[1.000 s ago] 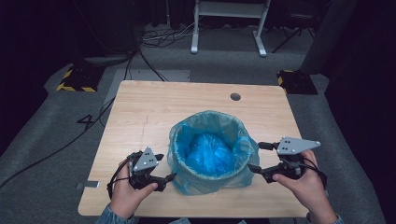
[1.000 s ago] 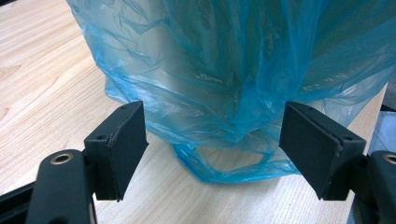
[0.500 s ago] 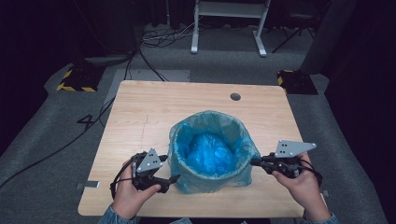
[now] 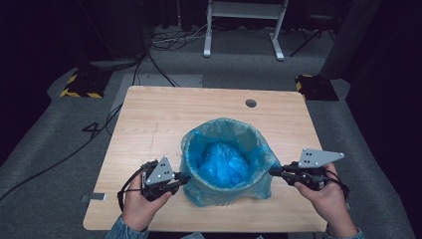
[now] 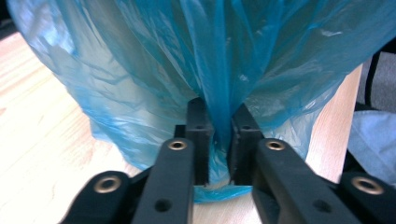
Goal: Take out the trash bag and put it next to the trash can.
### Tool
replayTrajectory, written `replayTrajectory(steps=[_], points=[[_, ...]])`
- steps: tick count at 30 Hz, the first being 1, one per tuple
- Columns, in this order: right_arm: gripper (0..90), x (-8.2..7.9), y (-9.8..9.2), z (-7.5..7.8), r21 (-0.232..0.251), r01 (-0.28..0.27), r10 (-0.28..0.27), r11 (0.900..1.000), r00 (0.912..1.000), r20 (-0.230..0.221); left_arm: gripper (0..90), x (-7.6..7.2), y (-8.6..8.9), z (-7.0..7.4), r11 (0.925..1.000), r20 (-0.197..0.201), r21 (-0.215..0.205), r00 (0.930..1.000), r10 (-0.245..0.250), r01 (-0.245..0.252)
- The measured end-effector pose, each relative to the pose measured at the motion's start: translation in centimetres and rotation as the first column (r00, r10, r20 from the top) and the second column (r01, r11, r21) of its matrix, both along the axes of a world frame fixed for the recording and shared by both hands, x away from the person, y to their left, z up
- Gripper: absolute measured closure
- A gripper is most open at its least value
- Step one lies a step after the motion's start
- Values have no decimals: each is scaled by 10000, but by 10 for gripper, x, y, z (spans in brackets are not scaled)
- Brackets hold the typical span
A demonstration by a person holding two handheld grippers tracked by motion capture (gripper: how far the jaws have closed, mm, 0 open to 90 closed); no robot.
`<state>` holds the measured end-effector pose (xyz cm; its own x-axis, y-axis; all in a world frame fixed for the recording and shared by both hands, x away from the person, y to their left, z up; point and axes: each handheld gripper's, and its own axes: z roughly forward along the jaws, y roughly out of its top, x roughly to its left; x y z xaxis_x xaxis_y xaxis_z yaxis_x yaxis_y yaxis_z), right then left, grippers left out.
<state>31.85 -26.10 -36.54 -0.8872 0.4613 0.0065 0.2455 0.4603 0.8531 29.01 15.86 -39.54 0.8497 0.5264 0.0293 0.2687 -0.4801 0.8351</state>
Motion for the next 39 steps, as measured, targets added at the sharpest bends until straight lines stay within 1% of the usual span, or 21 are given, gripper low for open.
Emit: replayTrajectory(steps=[3, 6, 9, 10, 14, 17, 20, 22, 24, 30, 31, 34, 39], points=[[882, -2, -1, 4, 36, 20, -21, 10000, 9999, 109, 876, -2, 4, 7, 9998, 122, -186, 9999, 32, -30], [878, -5, -2, 10, 64, 49, -51, 10000, 9996, 271, 892, -5, 7, 14, 9993, 203, -377, 9998, -10, 17], [886, -8, -3, 15, 81, 90, -93, 9999, 9991, 405, 893, -7, 8, 21, 9991, 491, -408, 9988, -68, 88], [888, -8, -3, 18, 98, 90, -95, 9999, 9988, 483, 894, -7, 9, 22, 9990, 528, -427, 9986, -74, 96], [889, -8, -3, 25, 163, 140, -150, 9998, 9978, 641, 896, -5, 10, 27, 9982, 520, -591, 9986, -47, 78], [893, -7, -4, 30, 202, 129, -143, 9997, 9976, 685, 897, -5, 11, 33, 9975, 621, -701, 9981, -58, 102], [897, -8, -3, 36, 262, 108, -129, 9996, 9966, 813, 898, -7, 11, 38, 9982, 705, -587, 9975, -46, 88], [899, -10, -3, 39, 300, 95, -122, 9995, 9959, 901, 899, -9, 11, 40, 9963, 771, -818, 9968, -204, 267], [900, -12, -3, 42, 331, 109, -141, 9994, 9951, 979, 899, -12, 11, 44, 9954, 851, -914, 9961, -220, 298], [900, -17, 1, 53, 327, 20, -62, 9995, 9917, 1285, 899, -15, 9, 56, 9949, 1142, -936, 9931, -274, 382], [900, -17, 2, 55, 336, 2, -46, 9994, 9912, 1325, 900, -15, 8, 58, 9953, 1217, -883, 9921, -291, 400], [900, -17, 6, 60, 340, -61, 11, 9994, 9895, 1448, 899, -16, 6, 63, 9951, 1334, -884, 9905, -324, 445], [900, -19, 16, 66, 343, -327, 267, 9989, 9866, 1611, 899, -17, 1, 68, 9939, 1461, -909, 9881, -483, 620]])
